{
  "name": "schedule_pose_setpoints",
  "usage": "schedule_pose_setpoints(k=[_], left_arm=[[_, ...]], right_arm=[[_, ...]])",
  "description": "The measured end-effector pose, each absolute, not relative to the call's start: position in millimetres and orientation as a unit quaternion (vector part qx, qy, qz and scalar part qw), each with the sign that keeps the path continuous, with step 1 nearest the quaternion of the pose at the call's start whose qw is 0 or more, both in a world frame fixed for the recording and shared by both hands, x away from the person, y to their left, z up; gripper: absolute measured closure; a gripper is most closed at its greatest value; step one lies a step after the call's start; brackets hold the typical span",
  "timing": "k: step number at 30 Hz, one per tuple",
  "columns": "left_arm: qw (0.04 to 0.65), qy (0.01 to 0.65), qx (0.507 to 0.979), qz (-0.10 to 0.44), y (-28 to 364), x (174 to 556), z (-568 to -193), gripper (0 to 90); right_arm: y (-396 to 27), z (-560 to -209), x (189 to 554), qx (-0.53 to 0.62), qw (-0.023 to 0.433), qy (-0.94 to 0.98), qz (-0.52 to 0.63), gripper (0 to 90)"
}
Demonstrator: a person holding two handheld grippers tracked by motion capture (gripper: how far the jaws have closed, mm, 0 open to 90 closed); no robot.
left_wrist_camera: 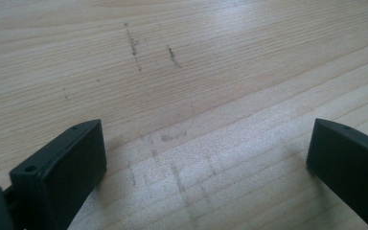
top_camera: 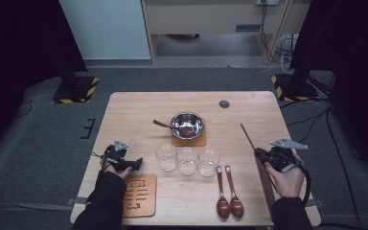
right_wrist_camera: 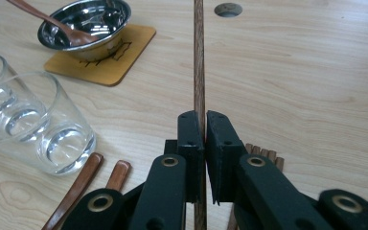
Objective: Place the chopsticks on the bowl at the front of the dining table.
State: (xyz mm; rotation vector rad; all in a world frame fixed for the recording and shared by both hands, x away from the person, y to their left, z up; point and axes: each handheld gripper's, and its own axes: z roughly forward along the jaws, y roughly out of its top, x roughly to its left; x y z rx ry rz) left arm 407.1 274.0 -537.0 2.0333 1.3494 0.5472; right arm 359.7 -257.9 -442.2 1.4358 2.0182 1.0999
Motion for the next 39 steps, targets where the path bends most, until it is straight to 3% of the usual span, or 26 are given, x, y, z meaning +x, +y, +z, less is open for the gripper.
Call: schedule_pose_setpoints(k=[39], left_arm=[[0.315,0.512,0.772,0.208,274.0,407.1,-537.0,0.0]], right_arm=[[-255.1,-399.2,380.4,0.512,0.239,0.702,0.433,85.1]])
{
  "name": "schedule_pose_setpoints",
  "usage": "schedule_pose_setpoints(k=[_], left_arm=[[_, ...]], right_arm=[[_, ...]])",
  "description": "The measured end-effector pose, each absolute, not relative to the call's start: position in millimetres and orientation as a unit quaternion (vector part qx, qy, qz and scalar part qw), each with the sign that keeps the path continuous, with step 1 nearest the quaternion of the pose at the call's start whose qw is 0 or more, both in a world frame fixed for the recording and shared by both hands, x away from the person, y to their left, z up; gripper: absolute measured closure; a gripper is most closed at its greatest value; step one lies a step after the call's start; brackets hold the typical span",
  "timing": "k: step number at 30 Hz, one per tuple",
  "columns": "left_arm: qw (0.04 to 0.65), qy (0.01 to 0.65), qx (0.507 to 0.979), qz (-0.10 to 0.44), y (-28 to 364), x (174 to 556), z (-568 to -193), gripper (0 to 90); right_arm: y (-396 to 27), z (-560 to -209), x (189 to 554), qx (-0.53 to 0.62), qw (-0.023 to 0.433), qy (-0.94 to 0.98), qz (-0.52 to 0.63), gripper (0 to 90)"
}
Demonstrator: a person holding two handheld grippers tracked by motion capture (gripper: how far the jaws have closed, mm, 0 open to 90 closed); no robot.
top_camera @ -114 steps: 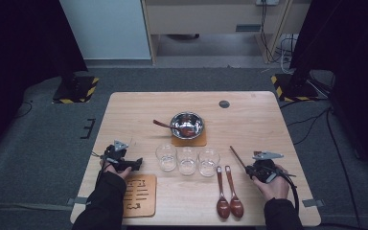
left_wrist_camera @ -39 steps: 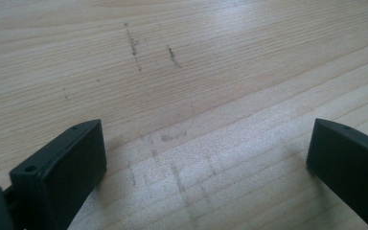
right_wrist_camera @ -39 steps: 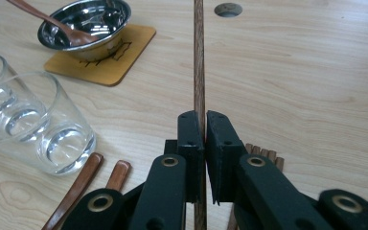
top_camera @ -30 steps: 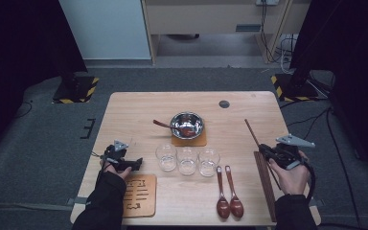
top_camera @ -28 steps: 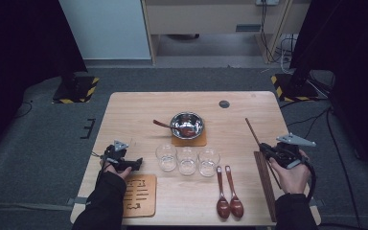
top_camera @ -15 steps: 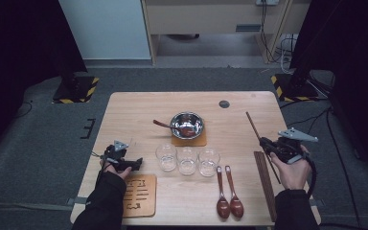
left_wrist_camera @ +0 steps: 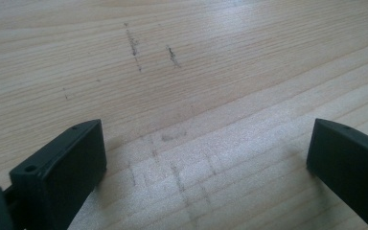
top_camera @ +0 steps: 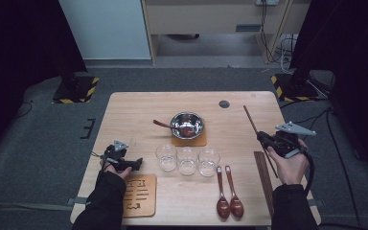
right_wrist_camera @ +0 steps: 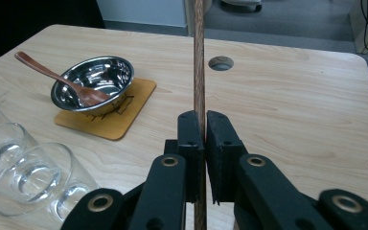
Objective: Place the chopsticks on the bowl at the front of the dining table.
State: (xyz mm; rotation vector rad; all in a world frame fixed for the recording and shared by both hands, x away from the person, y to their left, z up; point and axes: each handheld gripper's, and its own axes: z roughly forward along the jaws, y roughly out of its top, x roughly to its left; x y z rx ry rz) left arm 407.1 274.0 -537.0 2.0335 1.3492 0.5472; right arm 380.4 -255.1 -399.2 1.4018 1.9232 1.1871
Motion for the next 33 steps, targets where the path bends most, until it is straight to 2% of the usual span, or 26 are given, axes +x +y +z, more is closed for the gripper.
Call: schedule_pose_setpoints(k=[33], left_arm=[[0.315,0.512,0.772,0.207,274.1,407.2,-537.0,0.0]], right_arm=[[-229.3,-372.3,409.4,0.498,0.252,0.697,0.450,85.1]])
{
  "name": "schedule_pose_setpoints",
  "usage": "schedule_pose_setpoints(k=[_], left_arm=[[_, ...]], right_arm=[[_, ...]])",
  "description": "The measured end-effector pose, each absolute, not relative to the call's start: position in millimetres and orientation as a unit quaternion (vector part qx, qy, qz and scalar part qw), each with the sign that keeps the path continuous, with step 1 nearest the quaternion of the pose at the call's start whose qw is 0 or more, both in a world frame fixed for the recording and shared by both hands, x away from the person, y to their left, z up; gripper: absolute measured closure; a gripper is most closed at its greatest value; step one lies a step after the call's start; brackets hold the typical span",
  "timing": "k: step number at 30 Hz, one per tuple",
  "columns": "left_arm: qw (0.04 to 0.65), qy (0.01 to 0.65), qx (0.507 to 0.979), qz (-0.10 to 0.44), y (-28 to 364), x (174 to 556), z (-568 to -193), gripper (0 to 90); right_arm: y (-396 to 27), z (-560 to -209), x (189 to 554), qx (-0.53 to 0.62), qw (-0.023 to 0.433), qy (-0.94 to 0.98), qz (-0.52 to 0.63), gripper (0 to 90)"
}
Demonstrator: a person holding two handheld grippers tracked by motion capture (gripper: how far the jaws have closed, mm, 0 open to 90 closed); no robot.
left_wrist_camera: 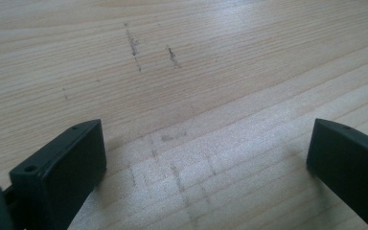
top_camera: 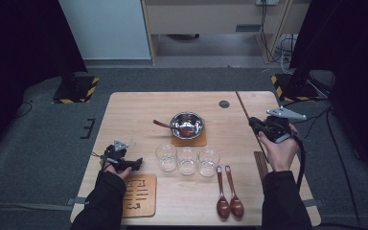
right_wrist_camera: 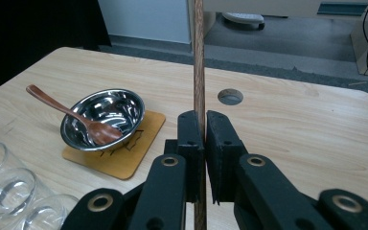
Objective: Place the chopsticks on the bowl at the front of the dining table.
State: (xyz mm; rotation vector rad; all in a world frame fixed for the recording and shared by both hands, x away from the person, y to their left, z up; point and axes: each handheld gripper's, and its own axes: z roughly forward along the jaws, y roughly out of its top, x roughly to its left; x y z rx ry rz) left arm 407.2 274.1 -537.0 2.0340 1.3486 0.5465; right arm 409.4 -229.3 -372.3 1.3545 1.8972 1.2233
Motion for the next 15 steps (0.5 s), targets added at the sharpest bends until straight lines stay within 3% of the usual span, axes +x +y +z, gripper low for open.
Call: schedule_pose_setpoints(k=[15], left_arm=[[0.315,0.511,0.772,0.207,274.1,407.4,-537.0,0.0]], right_arm=[[-218.6,-368.8,421.1,0.492,0.256,0.695,0.457,85.1]])
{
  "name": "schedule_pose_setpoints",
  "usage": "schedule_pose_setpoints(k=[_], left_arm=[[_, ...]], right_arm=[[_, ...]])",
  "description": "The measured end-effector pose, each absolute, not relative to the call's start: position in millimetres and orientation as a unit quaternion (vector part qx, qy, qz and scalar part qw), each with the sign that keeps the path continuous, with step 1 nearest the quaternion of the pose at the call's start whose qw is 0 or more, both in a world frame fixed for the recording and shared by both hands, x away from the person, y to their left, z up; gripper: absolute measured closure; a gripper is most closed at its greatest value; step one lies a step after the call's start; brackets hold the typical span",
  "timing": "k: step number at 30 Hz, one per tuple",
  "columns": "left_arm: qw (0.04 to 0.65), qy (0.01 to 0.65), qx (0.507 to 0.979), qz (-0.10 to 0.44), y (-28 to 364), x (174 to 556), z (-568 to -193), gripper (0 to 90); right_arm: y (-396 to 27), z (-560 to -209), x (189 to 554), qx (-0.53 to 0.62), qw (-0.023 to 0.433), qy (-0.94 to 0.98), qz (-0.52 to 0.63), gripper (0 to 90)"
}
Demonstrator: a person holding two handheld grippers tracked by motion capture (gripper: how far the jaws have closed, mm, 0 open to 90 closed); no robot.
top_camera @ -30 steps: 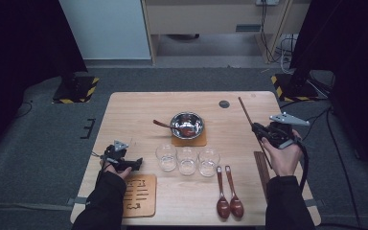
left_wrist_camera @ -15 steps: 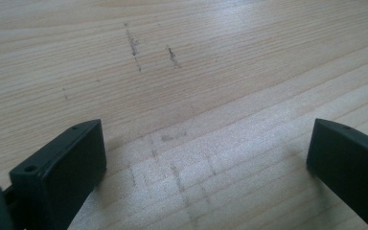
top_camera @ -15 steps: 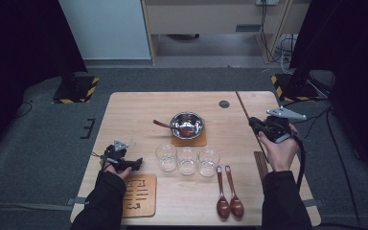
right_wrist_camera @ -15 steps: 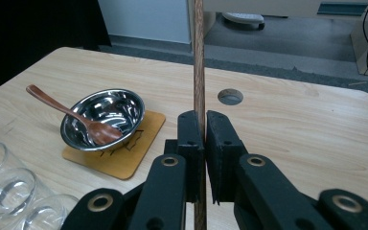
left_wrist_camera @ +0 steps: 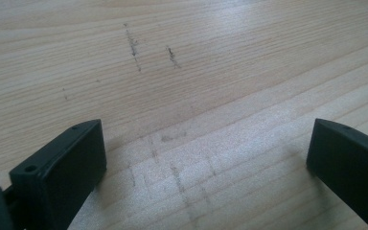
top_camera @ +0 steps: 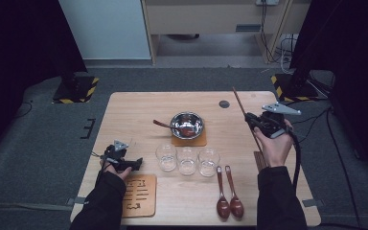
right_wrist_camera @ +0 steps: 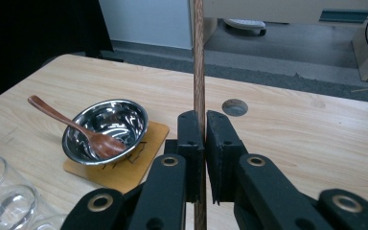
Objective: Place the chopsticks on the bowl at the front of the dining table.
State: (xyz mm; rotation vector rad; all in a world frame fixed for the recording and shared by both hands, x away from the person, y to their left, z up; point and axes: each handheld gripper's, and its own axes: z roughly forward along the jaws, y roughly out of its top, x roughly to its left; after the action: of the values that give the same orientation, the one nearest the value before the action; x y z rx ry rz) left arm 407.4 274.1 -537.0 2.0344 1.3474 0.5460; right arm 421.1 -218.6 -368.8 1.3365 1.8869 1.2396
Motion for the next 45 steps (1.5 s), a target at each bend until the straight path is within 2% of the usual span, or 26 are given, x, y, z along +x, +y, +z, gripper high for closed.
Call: schedule_pose_setpoints(k=[45], left_arm=[[0.315,0.511,0.773,0.207,274.2,407.4,-536.9,0.0]], right_arm=[[-168.3,-355.6,461.8,0.467,0.257,0.697,0.479,85.1]])
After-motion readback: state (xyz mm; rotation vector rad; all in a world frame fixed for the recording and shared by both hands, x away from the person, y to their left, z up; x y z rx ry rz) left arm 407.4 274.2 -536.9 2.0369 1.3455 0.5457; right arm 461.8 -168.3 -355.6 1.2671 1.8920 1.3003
